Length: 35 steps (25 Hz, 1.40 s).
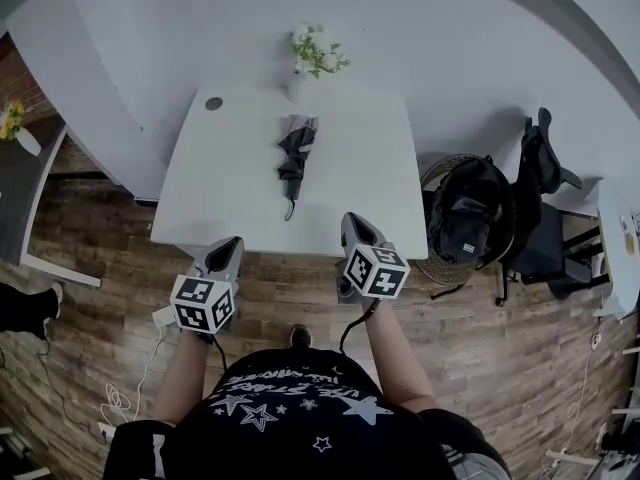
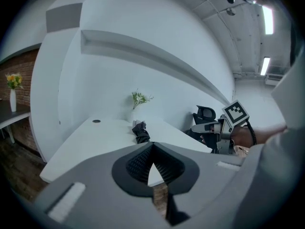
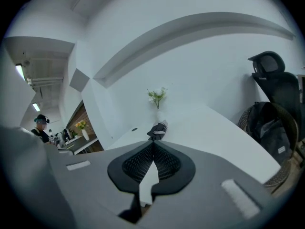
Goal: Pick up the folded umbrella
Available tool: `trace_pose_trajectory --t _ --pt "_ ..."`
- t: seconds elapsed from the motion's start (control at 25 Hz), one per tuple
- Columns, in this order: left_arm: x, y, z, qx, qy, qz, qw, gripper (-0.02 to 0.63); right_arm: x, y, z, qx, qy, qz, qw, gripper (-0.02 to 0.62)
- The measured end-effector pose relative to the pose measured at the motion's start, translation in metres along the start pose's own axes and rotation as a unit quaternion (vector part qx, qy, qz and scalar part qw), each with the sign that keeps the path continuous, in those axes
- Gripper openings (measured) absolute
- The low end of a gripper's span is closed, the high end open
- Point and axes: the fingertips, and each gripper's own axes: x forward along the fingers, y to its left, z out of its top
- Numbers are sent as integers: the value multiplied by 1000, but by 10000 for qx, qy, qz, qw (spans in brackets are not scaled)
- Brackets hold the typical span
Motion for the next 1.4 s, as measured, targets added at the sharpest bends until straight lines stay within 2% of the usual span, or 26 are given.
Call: trace_pose_trajectory --t 0.4,0.56,0.96,1.4 --pt "21 15 -4 -176 208 231 9994 0 48 -3 -6 -16 467 229 9986 16" --pt "29 34 -1 -272 243 304 9989 0 64 1 -12 19 604 136 9981 17" --pt "90 71 21 -38 371 -56 9993 0 116 -2 -3 366 720 -45 9967 23" --pt "147 122 42 -150 491 -309 9982 0 192 3 -11 871 1311 -372 9868 211"
